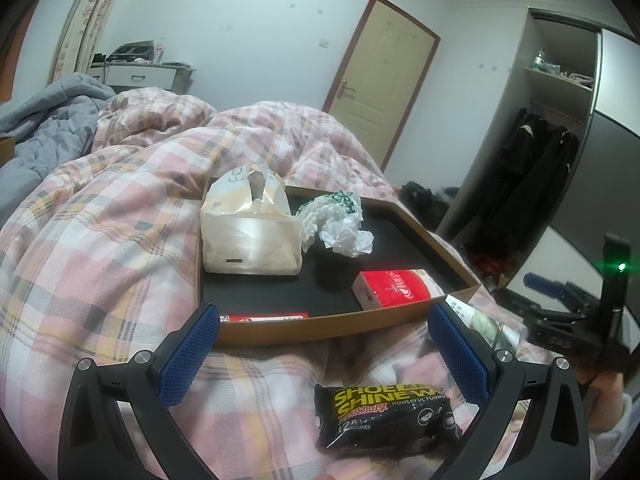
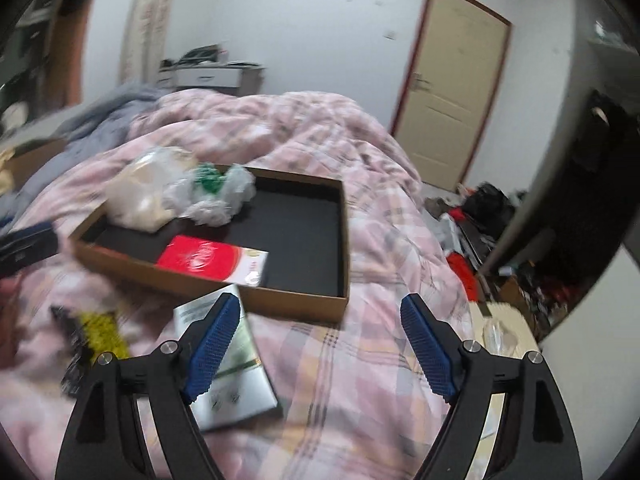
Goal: Clean container
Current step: 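Move the left tool over the beige Face tissue bag in the tray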
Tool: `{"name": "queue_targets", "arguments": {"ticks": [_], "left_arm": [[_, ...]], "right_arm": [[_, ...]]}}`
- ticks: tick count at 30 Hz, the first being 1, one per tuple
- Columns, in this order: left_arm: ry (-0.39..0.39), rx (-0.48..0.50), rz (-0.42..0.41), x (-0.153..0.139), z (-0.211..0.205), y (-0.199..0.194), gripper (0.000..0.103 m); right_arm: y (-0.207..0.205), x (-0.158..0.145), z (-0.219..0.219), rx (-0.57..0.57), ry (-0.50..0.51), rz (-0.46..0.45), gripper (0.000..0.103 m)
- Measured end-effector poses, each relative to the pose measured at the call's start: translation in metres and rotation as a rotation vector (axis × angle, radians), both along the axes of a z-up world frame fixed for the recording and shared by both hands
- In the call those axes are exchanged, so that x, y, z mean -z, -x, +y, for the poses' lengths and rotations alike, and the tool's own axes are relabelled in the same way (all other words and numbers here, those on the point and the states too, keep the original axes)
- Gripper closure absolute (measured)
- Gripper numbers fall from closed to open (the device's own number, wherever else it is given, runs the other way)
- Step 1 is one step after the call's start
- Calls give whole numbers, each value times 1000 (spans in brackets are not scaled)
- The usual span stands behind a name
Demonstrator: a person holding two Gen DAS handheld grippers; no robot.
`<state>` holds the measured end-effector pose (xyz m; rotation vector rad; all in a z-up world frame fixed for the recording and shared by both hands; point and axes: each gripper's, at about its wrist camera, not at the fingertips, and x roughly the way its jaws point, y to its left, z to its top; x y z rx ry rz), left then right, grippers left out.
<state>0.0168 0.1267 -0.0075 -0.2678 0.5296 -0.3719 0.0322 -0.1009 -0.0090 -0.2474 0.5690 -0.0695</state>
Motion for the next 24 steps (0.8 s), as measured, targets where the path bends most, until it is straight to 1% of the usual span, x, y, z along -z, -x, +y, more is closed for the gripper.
{"name": "queue_targets", "arguments": {"ticks": [2, 4, 7, 10, 12, 15, 18, 24], "left_arm": [[7, -11, 5, 1, 2, 0, 0], [14, -31, 8, 1, 5, -1, 0], [30, -71, 25, 1, 11, -6, 0], [52, -86, 61, 6, 17, -12, 0], [66, -88, 74, 7, 19, -12, 0], [63, -89, 63, 6, 17, -11, 0], [43, -85, 55, 5, 13, -11, 0], [18, -98, 40, -4, 8, -13, 0]], "right_arm": [[-2, 4, -2, 41, -10, -13, 21], [-1, 4, -2, 77, 6, -17, 21], [7, -3, -7, 152, 21, -71, 21], [13, -12, -19, 200, -22, -124, 20], [14, -13, -26, 226, -52, -139, 15], [9, -8, -30, 225, -85, -98, 15], [2, -3, -29, 227, -83, -65, 15], [4, -4, -34, 246, -100, -47, 15]]}}
